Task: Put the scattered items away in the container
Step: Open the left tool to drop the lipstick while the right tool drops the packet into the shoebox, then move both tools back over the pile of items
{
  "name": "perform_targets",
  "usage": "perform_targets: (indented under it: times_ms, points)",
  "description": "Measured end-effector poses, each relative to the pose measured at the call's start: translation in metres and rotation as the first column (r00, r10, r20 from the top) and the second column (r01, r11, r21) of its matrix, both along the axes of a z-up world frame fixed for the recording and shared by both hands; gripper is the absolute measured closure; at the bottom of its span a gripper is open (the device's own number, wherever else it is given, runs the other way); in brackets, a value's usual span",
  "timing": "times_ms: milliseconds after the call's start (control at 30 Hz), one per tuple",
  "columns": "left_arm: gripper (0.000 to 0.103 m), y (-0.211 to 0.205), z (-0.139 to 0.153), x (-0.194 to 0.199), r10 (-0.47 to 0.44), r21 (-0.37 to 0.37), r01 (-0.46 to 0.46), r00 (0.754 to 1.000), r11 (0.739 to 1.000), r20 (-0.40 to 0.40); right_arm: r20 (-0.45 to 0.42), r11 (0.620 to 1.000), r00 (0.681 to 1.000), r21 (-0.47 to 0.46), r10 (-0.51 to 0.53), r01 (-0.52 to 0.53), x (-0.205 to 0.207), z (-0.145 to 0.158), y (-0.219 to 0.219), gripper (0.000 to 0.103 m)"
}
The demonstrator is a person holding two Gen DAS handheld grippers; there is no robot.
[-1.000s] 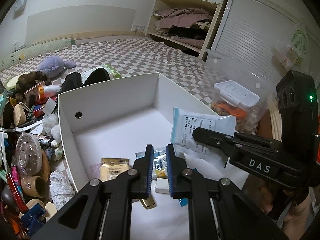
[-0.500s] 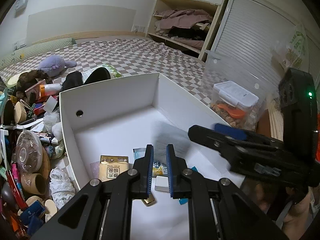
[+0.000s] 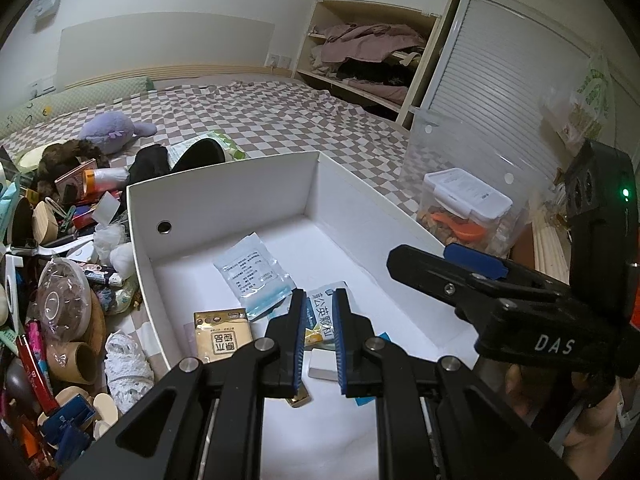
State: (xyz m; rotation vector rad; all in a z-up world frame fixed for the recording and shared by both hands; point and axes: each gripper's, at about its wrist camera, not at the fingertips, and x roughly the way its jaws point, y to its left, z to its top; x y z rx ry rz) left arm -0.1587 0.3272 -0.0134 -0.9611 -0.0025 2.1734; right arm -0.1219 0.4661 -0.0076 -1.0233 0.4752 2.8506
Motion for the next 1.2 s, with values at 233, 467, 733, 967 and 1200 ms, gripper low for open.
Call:
perform_targets:
  times_ms: [233, 467, 733, 967, 1200]
  points:
    - [0.003, -0.012, 0.001, -0.001, 0.08, 0.001, -0.08, 0.996, 0.997, -0.025, -0.033, 1.0, 0.999, -0.002, -0.013, 0.013, 0.005, 0.005, -0.001, 0.0]
    - [0.0, -0.025, 0.006, -0.002, 0.099, 0.013, -0.099, 0.993, 0.995, -0.063, -0.103, 0.998, 0.994, -0.042, -0.042, 0.038, 0.009, 0.009, -0.001, 0.0]
    - [0.0, -0.047, 0.009, -0.008, 0.133, 0.036, -0.131, 0.989, 0.991, -0.057, -0.14, 0.998, 0.989, -0.047, -0.04, 0.034, 0.009, 0.014, -0.01, 0.0]
    - [0.0, -0.076, 0.014, -0.012, 0.163, 0.004, -0.164, 0.98, 0.986, -0.116, -0.192, 1.0, 0.981, -0.018, -0.001, -0.002, 0.007, 0.026, -0.031, 0.0]
    - [0.0, -0.112, 0.015, -0.021, 0.169, -0.019, -0.172, 0.977, 0.985, -0.127, -0.281, 0.998, 0.958, -0.002, 0.06, -0.063, 0.001, 0.04, -0.063, 0.0]
